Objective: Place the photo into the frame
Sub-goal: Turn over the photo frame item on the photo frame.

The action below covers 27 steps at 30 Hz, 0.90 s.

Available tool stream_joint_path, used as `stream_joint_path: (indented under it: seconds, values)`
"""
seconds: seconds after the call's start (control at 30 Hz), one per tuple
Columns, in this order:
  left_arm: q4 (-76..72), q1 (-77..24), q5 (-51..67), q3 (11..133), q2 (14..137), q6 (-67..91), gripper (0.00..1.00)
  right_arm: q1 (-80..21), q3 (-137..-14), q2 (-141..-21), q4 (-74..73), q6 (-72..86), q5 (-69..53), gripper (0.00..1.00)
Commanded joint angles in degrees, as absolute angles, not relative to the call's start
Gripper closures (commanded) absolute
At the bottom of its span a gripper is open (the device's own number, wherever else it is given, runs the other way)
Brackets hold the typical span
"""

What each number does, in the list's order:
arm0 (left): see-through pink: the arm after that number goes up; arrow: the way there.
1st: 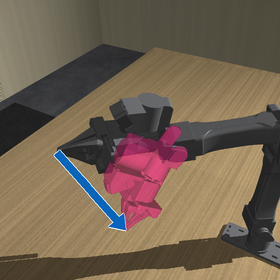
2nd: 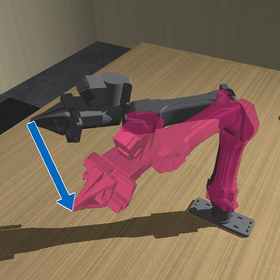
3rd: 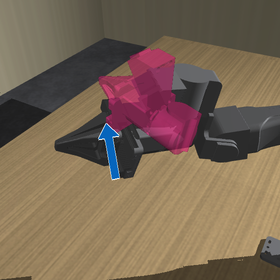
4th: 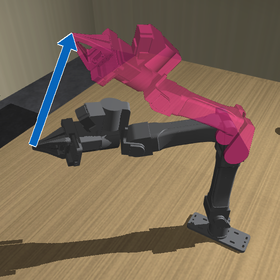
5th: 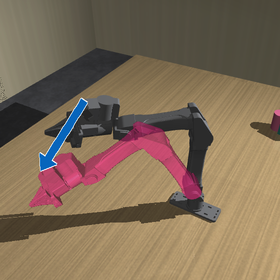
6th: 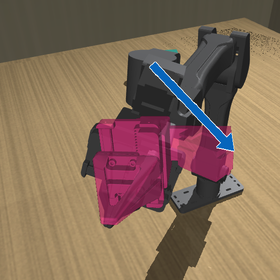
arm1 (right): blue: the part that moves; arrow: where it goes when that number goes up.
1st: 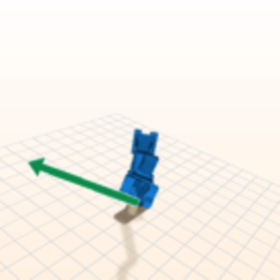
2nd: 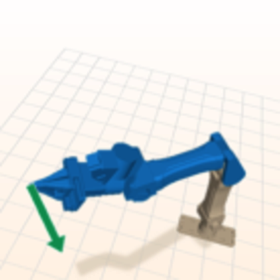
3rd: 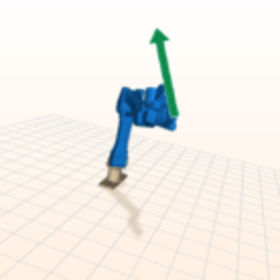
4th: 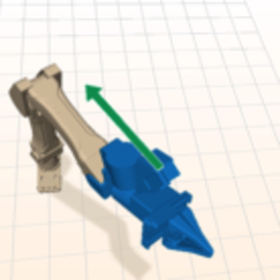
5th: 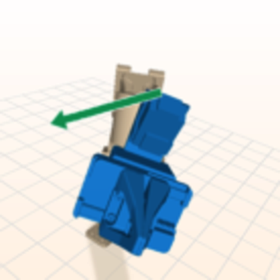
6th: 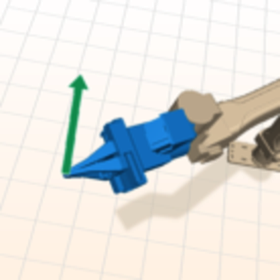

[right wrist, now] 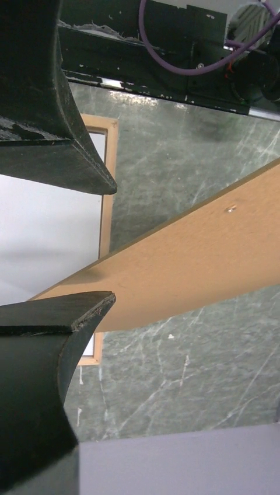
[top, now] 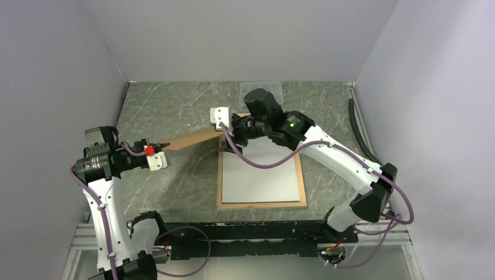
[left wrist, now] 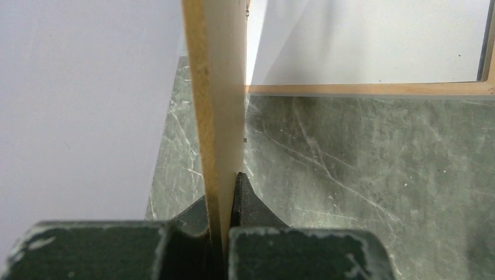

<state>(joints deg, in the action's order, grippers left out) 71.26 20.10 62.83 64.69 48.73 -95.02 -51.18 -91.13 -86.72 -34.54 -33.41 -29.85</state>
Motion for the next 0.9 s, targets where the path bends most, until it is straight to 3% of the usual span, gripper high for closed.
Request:
stream_joint_path:
  seconds: [0.0,0.07,0.17,0.27,0.33,0.37,0.4,0.43,0.47,0.67,0.87]
  values:
    - [71.0,20.1,69.4,67.0,48.3,-99.4,0.97,-52.4,-94.1,-87.2,-30.8,-36.2,-28.4,0.40]
    - [70.3,20.1,69.5,66.8,47.9,-98.6,0.97,-52.6,-93.4,-87.6,-29.3,-35.9,-27.6,0.53]
    - [68.6,20.1,69.7,66.7,47.6,-96.9,0.97,-53.1,-92.8,-88.2,-26.9,-35.6,-26.2,0.82]
    - [64.0,20.0,69.7,66.4,47.1,-91.7,0.97,-53.3,-92.5,-88.9,-24.2,-34.5,-24.1,1.00]
    - [60.7,20.1,69.5,65.9,46.5,-88.4,0.97,-53.4,-92.7,-89.2,-22.0,-32.8,-22.5,1.00]
    - [59.0,20.0,69.3,65.7,46.1,-86.6,0.87,-53.4,-92.7,-89.2,-20.8,-31.9,-21.9,1.00]
    - [56.2,20.1,68.7,65.1,45.7,-83.5,0.61,-53.4,-92.5,-89.2,-19.4,-31.3,-21.2,1.00]
    - [52.3,20.0,67.9,64.2,45.2,-79.1,0.22,-53.4,-92.4,-89.0,-17.9,-30.6,-20.6,1.00]
    - [48.2,20.1,66.8,63.3,44.6,-74.8,0.07,-53.4,-92.0,-88.9,-15.9,-29.4,-19.8,1.00]
    - [15.4,20.1,50.5,59.1,44.1,-38.3,0.05,-51.6,-98.7,-92.9,-12.6,-18.9,-10.9,1.00]
    - [26.4,20.1,36.3,75.7,56.6,-23.9,0.05,-45.5,-109.4,-96.1,-16.1,-1.7,-9.9,1.00]
